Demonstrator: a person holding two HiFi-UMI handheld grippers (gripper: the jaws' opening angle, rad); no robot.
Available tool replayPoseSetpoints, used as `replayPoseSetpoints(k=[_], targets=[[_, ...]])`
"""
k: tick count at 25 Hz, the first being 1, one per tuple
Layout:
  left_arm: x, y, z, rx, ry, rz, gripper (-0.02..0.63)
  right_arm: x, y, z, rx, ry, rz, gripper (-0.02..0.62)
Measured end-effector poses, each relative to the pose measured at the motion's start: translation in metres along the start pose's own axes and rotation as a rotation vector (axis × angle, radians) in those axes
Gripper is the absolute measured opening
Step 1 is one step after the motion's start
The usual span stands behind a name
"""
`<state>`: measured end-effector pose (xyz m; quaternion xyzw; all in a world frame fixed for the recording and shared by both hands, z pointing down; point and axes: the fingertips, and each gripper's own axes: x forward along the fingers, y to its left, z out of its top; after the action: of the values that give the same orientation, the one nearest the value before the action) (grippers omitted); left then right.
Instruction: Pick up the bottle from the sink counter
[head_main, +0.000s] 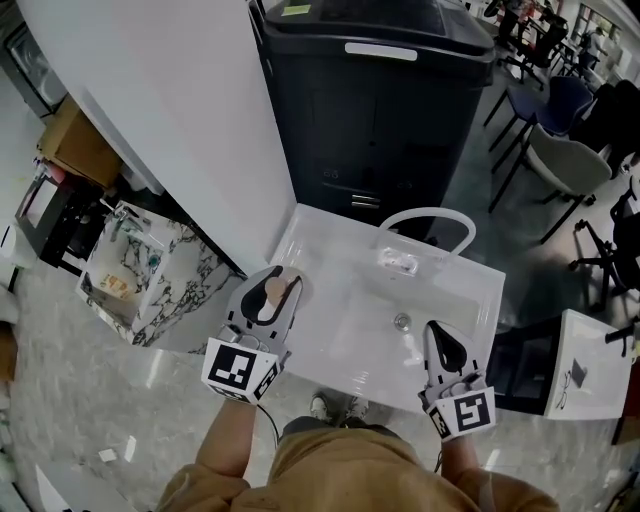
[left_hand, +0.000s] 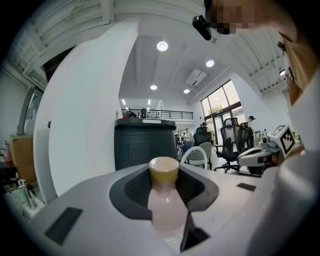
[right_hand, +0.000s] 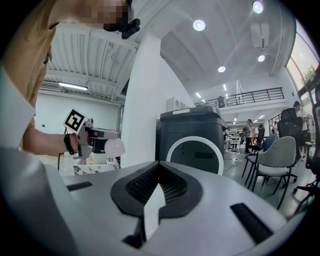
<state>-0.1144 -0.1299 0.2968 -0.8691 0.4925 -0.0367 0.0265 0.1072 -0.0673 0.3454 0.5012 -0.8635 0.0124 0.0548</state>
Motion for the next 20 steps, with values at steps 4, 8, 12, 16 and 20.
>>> replayPoseSetpoints(k=[4, 8, 12, 16, 20], targets=[[-0.008, -0.002, 0.008, 0.004, -0.01, -0.01, 0.126, 0.0, -0.004, 0.008, -0.013, -0.012, -0.012, -0.002], [-0.017, -0.004, 0.016, -0.012, -0.027, -0.01, 0.126, -0.006, -0.015, 0.014, -0.024, -0.016, -0.043, -0.002], [-0.03, -0.007, 0.022, -0.031, -0.035, -0.007, 0.126, -0.011, -0.023, 0.017, -0.031, -0.022, -0.071, -0.002], [-0.041, -0.007, 0.027, -0.032, -0.038, -0.001, 0.126, -0.013, -0.026, 0.021, -0.035, -0.025, -0.084, -0.002], [-0.051, -0.008, 0.031, -0.035, -0.037, 0.001, 0.126, -0.017, -0.03, 0.024, -0.039, -0.03, -0.095, -0.002]])
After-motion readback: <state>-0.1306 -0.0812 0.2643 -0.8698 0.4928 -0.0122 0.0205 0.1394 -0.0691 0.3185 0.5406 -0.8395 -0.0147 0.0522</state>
